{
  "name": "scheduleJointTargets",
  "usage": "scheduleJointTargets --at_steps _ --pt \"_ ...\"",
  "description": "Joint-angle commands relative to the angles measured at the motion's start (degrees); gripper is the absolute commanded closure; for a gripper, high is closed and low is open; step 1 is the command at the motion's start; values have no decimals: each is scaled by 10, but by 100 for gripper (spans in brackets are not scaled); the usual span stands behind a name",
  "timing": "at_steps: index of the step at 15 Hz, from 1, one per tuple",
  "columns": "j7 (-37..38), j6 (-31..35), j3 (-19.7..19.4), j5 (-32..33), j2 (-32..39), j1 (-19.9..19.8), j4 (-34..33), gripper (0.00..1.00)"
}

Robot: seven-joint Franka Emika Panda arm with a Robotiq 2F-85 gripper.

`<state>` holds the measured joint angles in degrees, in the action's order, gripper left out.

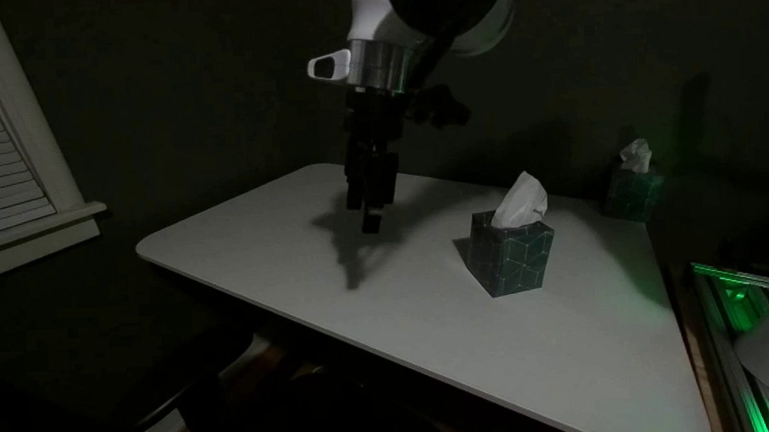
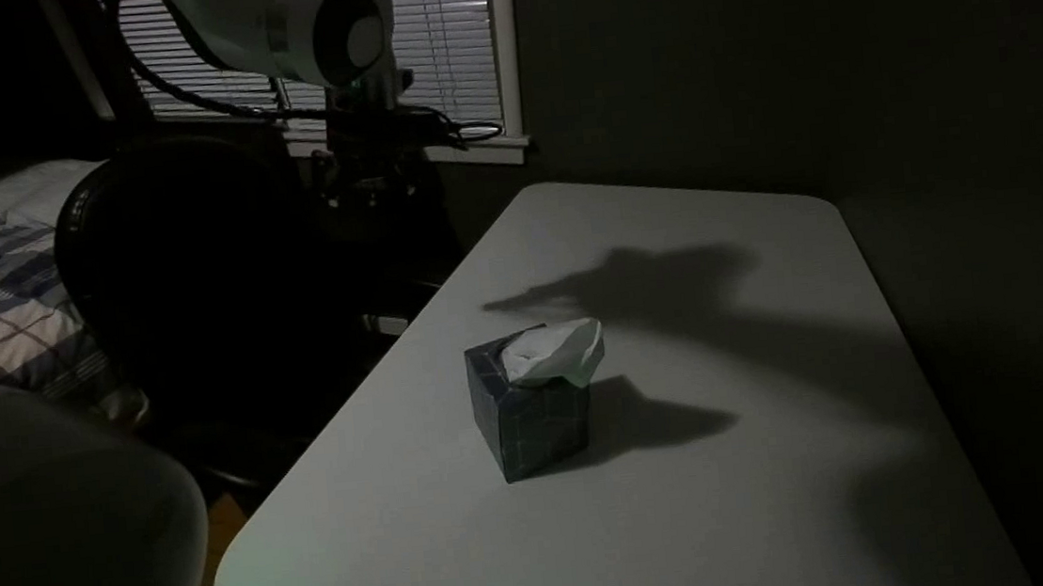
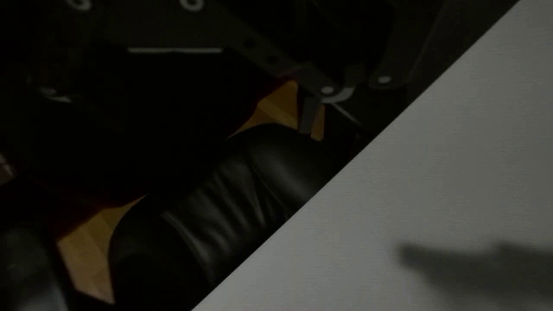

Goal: Push back the chair

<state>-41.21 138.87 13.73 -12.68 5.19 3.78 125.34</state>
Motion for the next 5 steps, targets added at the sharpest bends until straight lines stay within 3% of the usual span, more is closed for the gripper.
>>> scheduleJointTargets --at_steps 1,5 --pt "13 -31 -15 0 -19 14 6 0" --pt "27 -46 -19 0 -43 18 23 0"
